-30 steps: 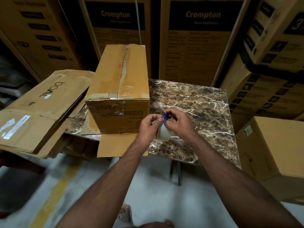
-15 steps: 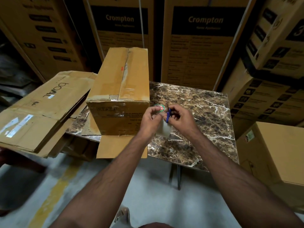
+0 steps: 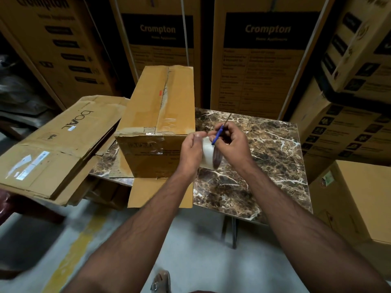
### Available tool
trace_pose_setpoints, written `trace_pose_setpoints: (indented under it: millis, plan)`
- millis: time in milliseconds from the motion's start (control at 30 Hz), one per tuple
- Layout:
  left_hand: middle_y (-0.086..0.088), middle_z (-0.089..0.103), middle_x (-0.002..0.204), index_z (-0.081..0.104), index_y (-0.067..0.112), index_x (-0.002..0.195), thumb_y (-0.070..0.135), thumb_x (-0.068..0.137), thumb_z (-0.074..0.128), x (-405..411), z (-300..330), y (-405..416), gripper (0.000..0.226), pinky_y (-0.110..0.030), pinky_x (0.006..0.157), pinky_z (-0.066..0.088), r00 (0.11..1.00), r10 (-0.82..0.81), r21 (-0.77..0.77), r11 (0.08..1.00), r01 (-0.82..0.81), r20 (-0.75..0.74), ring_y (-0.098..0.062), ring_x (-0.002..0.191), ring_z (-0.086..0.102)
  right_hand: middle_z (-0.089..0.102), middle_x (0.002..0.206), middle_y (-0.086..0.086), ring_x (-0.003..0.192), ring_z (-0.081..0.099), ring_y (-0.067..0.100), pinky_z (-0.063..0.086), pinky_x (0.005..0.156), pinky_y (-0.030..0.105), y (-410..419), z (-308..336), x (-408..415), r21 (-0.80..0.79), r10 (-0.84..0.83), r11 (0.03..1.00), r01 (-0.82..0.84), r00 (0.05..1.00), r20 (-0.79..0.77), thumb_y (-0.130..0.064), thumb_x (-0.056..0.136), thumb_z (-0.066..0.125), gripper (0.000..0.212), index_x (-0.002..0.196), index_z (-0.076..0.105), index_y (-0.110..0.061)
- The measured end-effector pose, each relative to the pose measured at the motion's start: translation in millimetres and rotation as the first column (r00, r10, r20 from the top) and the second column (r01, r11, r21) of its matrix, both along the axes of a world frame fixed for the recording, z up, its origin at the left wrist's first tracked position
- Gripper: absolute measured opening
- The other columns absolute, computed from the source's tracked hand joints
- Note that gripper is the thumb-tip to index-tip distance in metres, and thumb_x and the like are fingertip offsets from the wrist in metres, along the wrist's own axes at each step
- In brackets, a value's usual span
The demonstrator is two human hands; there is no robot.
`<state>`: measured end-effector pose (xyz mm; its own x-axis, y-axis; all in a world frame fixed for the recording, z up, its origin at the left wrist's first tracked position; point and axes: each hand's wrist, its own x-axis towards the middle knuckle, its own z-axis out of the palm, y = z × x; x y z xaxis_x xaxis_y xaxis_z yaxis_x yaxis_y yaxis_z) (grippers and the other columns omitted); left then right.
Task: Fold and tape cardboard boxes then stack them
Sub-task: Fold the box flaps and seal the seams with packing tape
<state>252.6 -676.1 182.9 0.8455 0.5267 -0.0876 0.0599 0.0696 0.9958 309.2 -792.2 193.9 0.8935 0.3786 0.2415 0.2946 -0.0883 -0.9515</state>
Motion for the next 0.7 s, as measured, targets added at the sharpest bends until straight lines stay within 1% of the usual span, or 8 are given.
trace_pose_setpoints:
  millis: [100,233,333,467,533,600,633,700]
  plan:
    - [-0.004,0.065,0.112,0.059,0.016,0.117,0.028,0.104,0.051,5,11,9,0.020,-0.030,0.067,0.048,1.000,-0.027,0.050,0.998,0.028,-0.011,-0.015,0.086,0.058,0.074,0.103,0.005,0.101,0.072,0.017,0.059,0.092,0.042,4,11,6,0.058,0.010,0.998,-0.011,1.000,0.020,-0.006,0.089,0.073,0.026,0.102,0.062,-0.027]
    - [-0.007,0.066,0.118,0.060,0.017,0.118,0.026,0.103,0.050,11,32,27,0.020,-0.035,0.071,0.051,0.998,-0.042,0.086,0.996,0.038,0.036,-0.022,0.098,0.061,0.073,0.105,0.008,0.101,0.072,0.017,0.059,0.092,0.039,20,30,12,0.108,0.025,0.994,-0.032,0.997,0.068,-0.005,0.088,0.073,0.026,0.109,0.063,-0.017]
    - [-0.005,0.068,0.109,0.062,0.012,0.113,0.018,0.106,0.043,14,54,49,0.021,-0.030,0.069,0.053,0.994,0.044,0.114,0.992,-0.055,0.098,-0.020,0.088,0.065,0.073,0.106,0.011,0.104,0.071,0.020,0.057,0.095,0.041,44,47,13,0.169,0.049,0.983,-0.066,0.993,0.104,-0.005,0.088,0.073,0.027,0.107,0.062,-0.021]
    - [0.000,0.060,0.104,0.059,0.019,0.107,0.008,0.105,0.034,15,83,92,0.028,-0.033,0.064,0.047,0.965,0.119,0.227,0.958,-0.173,0.233,-0.018,0.083,0.057,0.074,0.109,0.008,0.107,0.070,0.012,0.056,0.093,0.030,82,58,15,0.222,0.008,0.974,-0.036,0.992,0.128,-0.006,0.096,0.064,0.026,0.117,0.058,-0.020]
    - [0.005,0.058,0.102,0.058,0.022,0.105,0.007,0.105,0.032,17,95,117,0.030,-0.034,0.063,0.046,0.955,0.131,0.276,0.939,-0.205,0.265,-0.016,0.083,0.055,0.073,0.113,0.006,0.108,0.068,0.006,0.056,0.092,0.025,98,59,19,0.207,-0.034,0.978,0.007,0.991,0.126,-0.007,0.099,0.060,0.031,0.128,0.055,-0.016]
    - [0.009,0.059,0.105,0.060,0.027,0.100,0.008,0.104,0.032,19,104,145,0.034,-0.039,0.068,0.049,0.960,0.102,0.333,0.924,-0.188,0.259,-0.017,0.088,0.055,0.071,0.113,0.002,0.106,0.066,-0.001,0.054,0.092,0.020,120,58,23,0.134,-0.038,0.991,0.021,0.991,0.126,-0.007,0.100,0.058,0.038,0.138,0.052,-0.013]
    - [0.009,0.059,0.107,0.060,0.029,0.100,0.009,0.104,0.033,20,105,157,0.034,-0.041,0.071,0.052,0.966,0.073,0.343,0.926,-0.158,0.247,-0.017,0.091,0.056,0.071,0.111,0.000,0.103,0.066,-0.002,0.053,0.090,0.018,131,57,24,0.087,-0.030,0.996,0.018,0.990,0.138,-0.006,0.100,0.057,0.040,0.139,0.051,-0.012]
    - [0.008,0.060,0.111,0.062,0.026,0.103,0.013,0.105,0.035,24,103,178,0.030,-0.042,0.076,0.054,0.974,0.020,0.333,0.938,-0.096,0.224,-0.017,0.096,0.057,0.072,0.101,-0.001,0.094,0.069,0.007,0.054,0.083,0.020,158,54,23,0.000,-0.033,0.999,0.033,0.981,0.191,-0.006,0.096,0.062,0.040,0.135,0.055,-0.012]
